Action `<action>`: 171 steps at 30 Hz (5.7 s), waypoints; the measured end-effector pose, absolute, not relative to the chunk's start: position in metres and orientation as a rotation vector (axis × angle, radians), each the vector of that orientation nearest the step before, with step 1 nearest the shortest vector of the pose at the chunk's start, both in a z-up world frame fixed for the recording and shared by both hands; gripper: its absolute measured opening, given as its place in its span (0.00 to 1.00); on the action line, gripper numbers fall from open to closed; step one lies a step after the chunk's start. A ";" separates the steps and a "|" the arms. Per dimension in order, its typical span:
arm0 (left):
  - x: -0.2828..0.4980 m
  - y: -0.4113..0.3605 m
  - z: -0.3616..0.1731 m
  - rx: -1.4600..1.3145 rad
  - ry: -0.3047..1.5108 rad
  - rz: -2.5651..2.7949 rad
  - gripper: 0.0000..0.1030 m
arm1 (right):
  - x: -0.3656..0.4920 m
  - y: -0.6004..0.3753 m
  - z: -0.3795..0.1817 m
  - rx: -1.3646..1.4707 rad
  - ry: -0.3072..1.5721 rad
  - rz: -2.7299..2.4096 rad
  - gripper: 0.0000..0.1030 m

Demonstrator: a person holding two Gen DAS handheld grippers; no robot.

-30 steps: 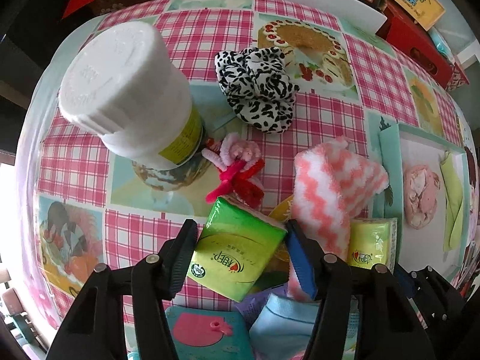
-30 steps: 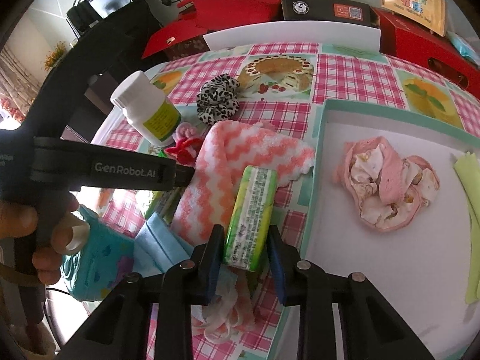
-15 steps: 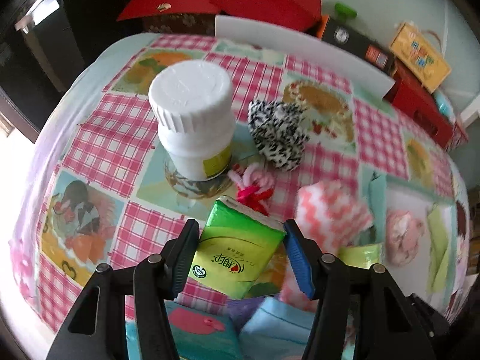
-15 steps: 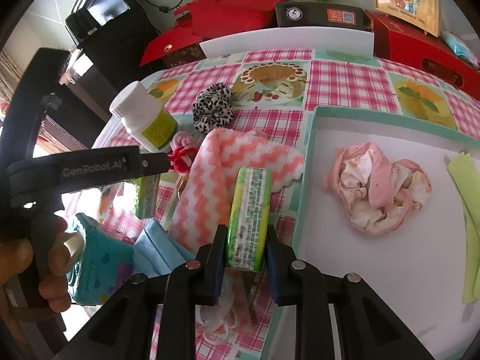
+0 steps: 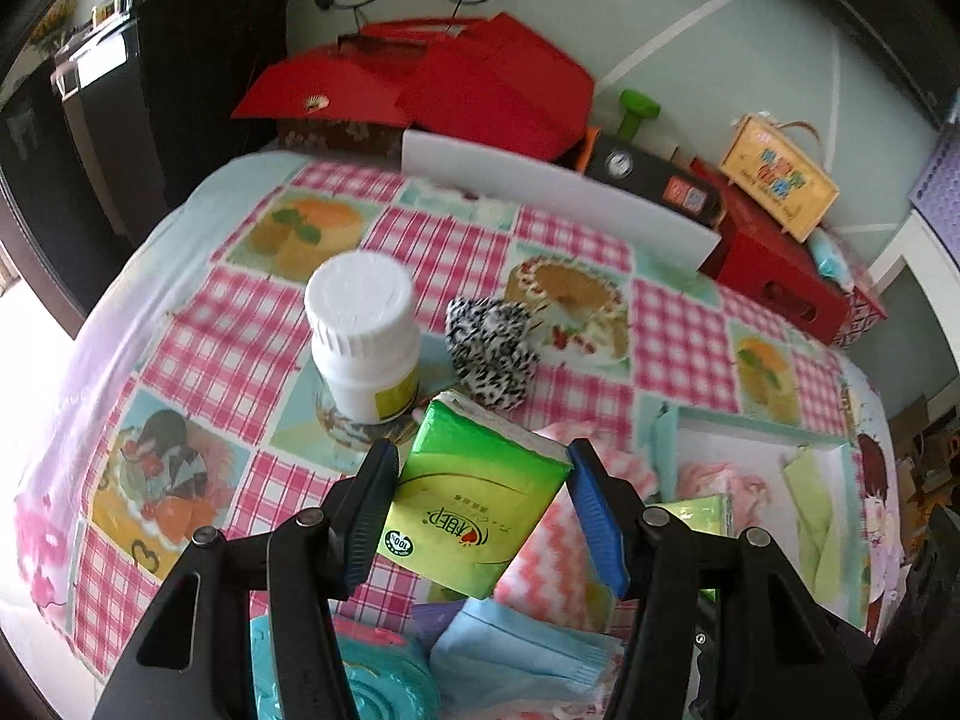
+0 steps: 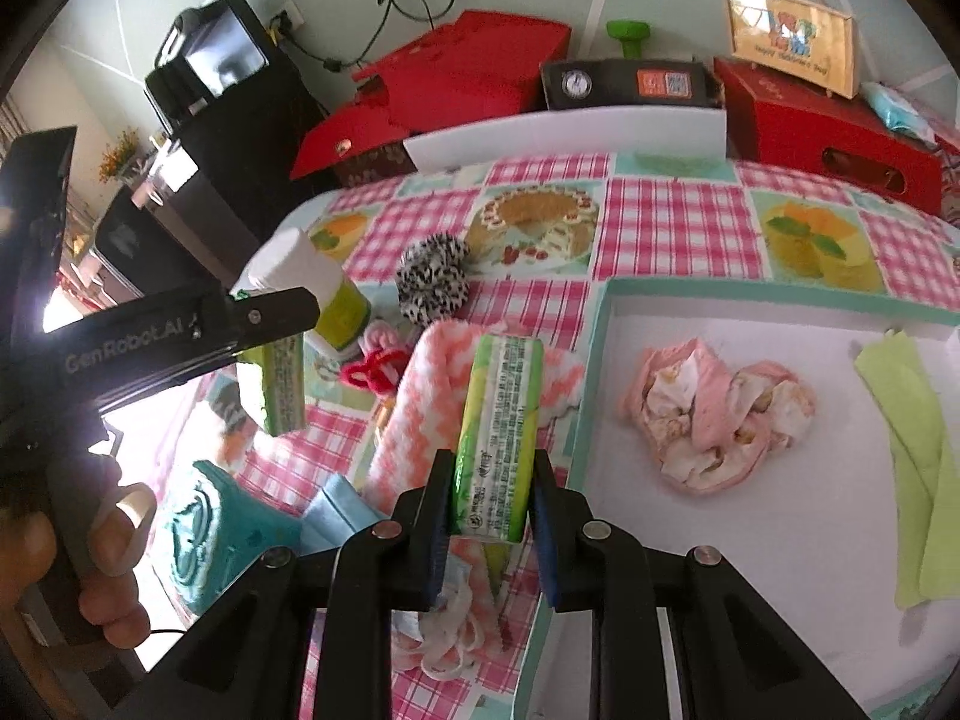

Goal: Organize soft objects
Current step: 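Carry the green tissue packet with left tool while right carries its pack to tray, then open left tool to drop the packet in the tray while right releases its pack, then withdraw both tools from the tray toward the items on the tablecloth, then lower the right tool onto the blue face mask and close on it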

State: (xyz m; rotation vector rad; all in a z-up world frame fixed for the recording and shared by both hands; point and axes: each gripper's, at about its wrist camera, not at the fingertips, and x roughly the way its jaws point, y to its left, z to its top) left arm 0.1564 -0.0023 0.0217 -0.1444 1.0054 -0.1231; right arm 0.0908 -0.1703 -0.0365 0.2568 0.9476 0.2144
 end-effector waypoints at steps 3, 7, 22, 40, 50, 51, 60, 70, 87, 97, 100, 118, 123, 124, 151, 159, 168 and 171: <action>0.152 -0.004 0.032 -0.144 0.972 -0.139 0.58 | 0.086 -0.176 -0.028 0.268 0.918 0.210 0.24; 0.143 -0.007 0.047 -0.138 0.931 -0.158 0.58 | 0.080 -0.186 -0.016 0.284 0.881 0.200 0.24; 0.121 -0.052 0.060 -0.053 0.894 -0.266 0.58 | 0.059 -0.262 0.005 0.371 0.800 0.023 0.24; 0.091 -0.156 0.021 0.137 1.008 -0.499 0.58 | 0.027 -0.373 -0.007 0.482 0.816 -0.342 0.24; 0.084 -0.187 -0.010 0.217 1.084 -0.531 0.58 | 0.022 -0.400 -0.024 0.489 0.877 -0.445 0.24; 0.084 -0.189 -0.014 0.223 1.094 -0.532 0.58 | 0.024 -0.399 -0.028 0.490 0.889 -0.444 0.24; 0.088 -0.195 -0.032 0.239 1.145 -0.520 0.58 | 0.036 -0.384 -0.038 0.457 0.943 -0.401 0.25; 0.092 -0.192 -0.035 0.223 1.157 -0.502 0.58 | 0.043 -0.371 -0.036 0.432 0.952 -0.365 0.25; 0.101 -0.173 -0.022 0.166 1.116 -0.443 0.59 | 0.046 -0.360 -0.029 0.366 0.944 -0.364 0.44; 0.121 -0.136 -0.011 0.039 1.079 -0.339 0.78 | 0.050 -0.351 -0.028 0.313 0.940 -0.343 0.75; 0.126 -0.122 -0.009 0.009 1.048 -0.285 0.90 | 0.050 -0.348 -0.028 0.297 0.934 -0.345 1.00; 0.147 -0.040 0.004 -0.154 0.998 -0.097 0.94 | 0.058 -0.323 -0.026 0.202 0.929 -0.301 1.00; 0.149 -0.011 0.011 -0.179 0.981 -0.036 0.94 | 0.058 -0.323 -0.025 0.211 0.923 -0.299 1.00; 0.150 -0.006 0.011 -0.183 0.981 -0.026 0.94 | 0.058 -0.323 -0.024 0.212 0.922 -0.297 1.00; 0.154 0.063 0.003 -0.238 1.059 0.116 0.94 | 0.072 -0.240 -0.029 0.253 0.939 -0.047 1.00; 0.155 0.055 0.000 -0.237 1.084 0.067 0.94 | 0.073 -0.196 -0.030 0.185 0.934 0.081 1.00; 0.155 0.045 -0.004 -0.202 1.120 0.022 0.94 | 0.071 -0.153 -0.042 0.106 0.979 0.202 1.00; 0.153 0.044 -0.007 -0.186 1.137 0.014 0.94 | 0.070 -0.140 -0.047 0.068 0.995 0.236 1.00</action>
